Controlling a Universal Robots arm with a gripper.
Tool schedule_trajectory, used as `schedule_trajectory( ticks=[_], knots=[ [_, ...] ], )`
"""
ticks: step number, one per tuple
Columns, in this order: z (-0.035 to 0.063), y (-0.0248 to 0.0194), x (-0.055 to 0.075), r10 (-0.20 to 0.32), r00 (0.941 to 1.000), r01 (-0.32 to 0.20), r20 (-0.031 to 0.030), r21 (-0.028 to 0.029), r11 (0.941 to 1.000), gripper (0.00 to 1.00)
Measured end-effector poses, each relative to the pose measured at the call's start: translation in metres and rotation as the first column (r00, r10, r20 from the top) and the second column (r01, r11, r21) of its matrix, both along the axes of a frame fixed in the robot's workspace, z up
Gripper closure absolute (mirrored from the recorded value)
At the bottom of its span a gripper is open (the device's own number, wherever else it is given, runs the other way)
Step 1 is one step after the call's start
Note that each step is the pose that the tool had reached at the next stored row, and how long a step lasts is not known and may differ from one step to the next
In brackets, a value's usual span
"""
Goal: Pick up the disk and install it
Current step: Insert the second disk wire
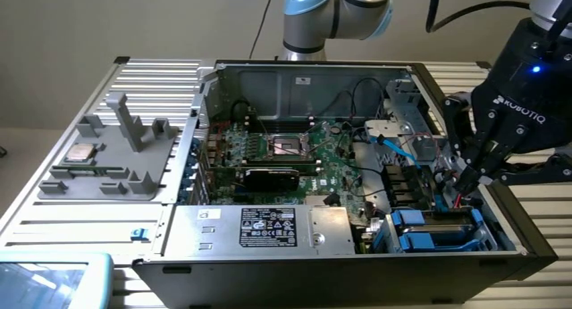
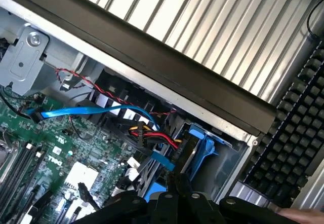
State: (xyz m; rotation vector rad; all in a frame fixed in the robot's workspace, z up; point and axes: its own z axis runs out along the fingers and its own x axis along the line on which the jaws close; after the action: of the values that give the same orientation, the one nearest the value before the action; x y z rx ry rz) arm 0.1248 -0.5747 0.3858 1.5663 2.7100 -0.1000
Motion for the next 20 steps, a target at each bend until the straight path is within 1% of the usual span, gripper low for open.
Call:
schedule_trajectory(
  ticks=[3, 6, 9, 10, 13, 15, 18, 20],
  knots=[
    [-0.0001, 0.0000, 0.0000, 0.055, 0.9985, -0.055, 0.0000, 0.0000, 0.9985, 0.89],
    [-0.0002, 0.0000, 0.0000, 0.108, 0.9941, -0.108, -0.0001, -0.0001, 0.9941, 0.89],
    [-0.0002, 0.0000, 0.0000, 0.113, 0.9936, -0.113, -0.0002, -0.0002, 0.9936, 0.89],
    [-0.0002, 0.0000, 0.0000, 0.124, 0.9922, -0.124, -0.0002, -0.0003, 0.9922, 0.89],
    [-0.0004, 0.0000, 0.0000, 0.178, 0.9840, -0.178, -0.0003, -0.0002, 0.9840, 0.89],
    [-0.0005, 0.0000, 0.0000, 0.213, 0.9769, -0.213, -0.0003, -0.0002, 0.9769, 0.89],
    [-0.0014, 0.0001, 0.0000, 0.267, 0.9636, -0.267, -0.0003, -0.0004, 0.9636, 0.89],
    [-0.0024, 0.0001, 0.0000, 0.302, 0.9533, -0.302, -0.0003, -0.0003, 0.9533, 0.89]
  ],
)
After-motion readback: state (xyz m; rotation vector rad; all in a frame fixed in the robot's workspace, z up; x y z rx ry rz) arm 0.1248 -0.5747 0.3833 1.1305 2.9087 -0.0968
